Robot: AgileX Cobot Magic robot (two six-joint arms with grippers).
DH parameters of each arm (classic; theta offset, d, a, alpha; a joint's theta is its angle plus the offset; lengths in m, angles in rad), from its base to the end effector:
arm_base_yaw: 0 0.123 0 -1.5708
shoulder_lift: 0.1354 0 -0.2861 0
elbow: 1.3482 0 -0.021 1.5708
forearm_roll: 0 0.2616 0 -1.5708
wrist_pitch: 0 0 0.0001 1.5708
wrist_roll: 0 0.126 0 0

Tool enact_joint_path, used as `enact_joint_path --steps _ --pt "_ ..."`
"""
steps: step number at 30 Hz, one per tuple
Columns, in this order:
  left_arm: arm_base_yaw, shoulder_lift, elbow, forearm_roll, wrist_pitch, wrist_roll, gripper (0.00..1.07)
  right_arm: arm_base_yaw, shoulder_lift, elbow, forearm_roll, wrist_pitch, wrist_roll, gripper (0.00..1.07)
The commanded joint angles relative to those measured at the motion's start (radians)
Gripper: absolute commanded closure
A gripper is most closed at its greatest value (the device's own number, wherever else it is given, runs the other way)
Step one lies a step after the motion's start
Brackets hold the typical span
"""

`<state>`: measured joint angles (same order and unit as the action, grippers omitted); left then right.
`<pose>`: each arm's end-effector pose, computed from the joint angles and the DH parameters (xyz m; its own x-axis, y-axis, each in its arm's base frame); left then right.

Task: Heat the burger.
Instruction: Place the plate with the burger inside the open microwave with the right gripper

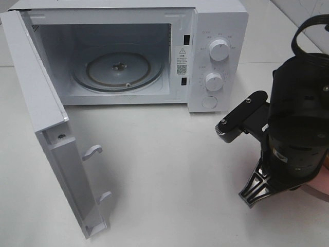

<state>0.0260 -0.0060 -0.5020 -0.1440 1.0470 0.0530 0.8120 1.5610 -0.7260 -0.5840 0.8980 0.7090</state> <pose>0.0342 -0.0148 0.2698 -0.4340 -0.0305 -0.9004 0.0778 0.9944 -0.0712 0.2070 0.1393 0.1307 -0.8570 -0.4934 -0.1488 -0.4024 0.8210 -0.4049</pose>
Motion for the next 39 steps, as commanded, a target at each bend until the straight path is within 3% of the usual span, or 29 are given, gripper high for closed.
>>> enact_joint_path --steps 1,29,39 --pt "0.003 -0.024 0.002 -0.003 -0.01 0.001 0.09 0.056 -0.029 0.002 -0.048 0.08 0.019 1.07" --pt "0.003 -0.024 0.002 -0.003 -0.01 0.001 0.09 0.488 -0.059 0.001 -0.048 0.223 0.063 1.06" --pt "0.003 -0.024 0.002 -0.003 -0.01 0.001 0.09 0.597 -0.059 0.001 -0.051 0.224 0.049 1.05"
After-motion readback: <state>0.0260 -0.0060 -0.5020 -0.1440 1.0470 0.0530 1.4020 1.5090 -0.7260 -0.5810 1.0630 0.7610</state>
